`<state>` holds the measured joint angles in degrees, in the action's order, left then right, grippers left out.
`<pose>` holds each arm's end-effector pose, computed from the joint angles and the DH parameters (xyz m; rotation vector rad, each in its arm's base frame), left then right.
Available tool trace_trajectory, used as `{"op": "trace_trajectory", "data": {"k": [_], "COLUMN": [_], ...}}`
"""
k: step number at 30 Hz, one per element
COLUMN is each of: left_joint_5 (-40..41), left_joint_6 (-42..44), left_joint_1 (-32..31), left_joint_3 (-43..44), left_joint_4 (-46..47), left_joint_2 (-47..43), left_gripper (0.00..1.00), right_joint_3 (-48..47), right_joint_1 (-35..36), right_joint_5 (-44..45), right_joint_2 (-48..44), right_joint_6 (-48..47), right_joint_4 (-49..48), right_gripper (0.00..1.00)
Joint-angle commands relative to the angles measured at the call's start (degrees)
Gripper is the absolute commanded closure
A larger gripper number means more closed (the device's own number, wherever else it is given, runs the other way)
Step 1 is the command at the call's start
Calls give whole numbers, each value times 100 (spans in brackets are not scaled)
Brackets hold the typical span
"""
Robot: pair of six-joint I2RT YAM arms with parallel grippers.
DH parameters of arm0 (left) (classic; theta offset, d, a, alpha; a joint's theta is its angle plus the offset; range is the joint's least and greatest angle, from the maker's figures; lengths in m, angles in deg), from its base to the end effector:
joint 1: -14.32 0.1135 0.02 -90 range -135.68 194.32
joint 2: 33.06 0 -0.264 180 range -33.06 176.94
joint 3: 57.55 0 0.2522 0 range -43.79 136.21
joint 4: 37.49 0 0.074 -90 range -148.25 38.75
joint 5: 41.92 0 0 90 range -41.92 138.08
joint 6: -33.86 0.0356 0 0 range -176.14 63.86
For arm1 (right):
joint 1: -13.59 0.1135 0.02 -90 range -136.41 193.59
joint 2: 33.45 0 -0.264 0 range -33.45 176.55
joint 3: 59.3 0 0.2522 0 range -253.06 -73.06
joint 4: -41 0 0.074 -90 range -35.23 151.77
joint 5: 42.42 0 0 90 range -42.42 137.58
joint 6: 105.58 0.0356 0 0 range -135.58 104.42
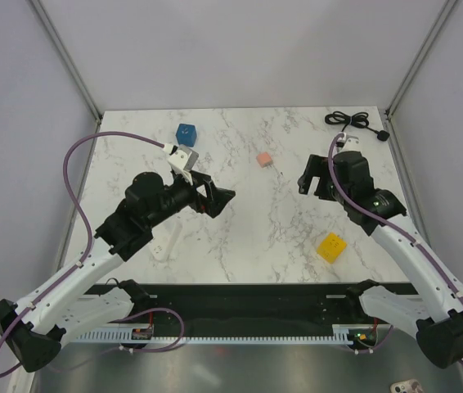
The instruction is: Insert the plug
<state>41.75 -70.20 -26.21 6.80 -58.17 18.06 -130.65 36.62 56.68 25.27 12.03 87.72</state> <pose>0.1557 -0.1383 0.3625 0.4872 1.6976 -0.7968 0.2041 0.0807 0.3331 0.1787 2.1694 0.3372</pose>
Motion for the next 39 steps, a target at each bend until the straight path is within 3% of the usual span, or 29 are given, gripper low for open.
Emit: {"op": "trace_trajectory", "data": {"k": [1, 7, 11, 15, 24, 33, 39], "left_joint_5": [-70, -62, -53, -114, -220, -158, -70], "left_joint_6": [-132, -149, -149, -193, -220, -167, -149], "left_joint_1": [-16, -16, -16, -16, -16, -16, -16], "left_joint_3": [153, 153, 144, 144, 153, 136, 118], "left_joint_4": [296, 296, 288, 305, 331, 323, 331], "left_joint_2": [-22, -31, -31, -40, -49, -75, 21], "left_gripper": [0, 0, 0, 0, 0, 0, 0], "right_joint_3": [-280, -833, -1560, -2432, -3329, -3778, -3839], "right_joint_1": [-9, -9, -78, -605, -2019, -2689, -3243], "right_joint_5": [529, 1593, 2575, 2799, 1578, 1077, -311], "right_joint_2": [201, 1114, 2071, 3495, 5087, 6116, 6477], "right_joint_6": [138, 87, -730, -1372, -1865, -2225, -2287], "right_joint_4": [-192, -236, -438, -184, 133, 300, 282], "right_gripper": [2, 2, 2, 2, 14, 20, 26]}}
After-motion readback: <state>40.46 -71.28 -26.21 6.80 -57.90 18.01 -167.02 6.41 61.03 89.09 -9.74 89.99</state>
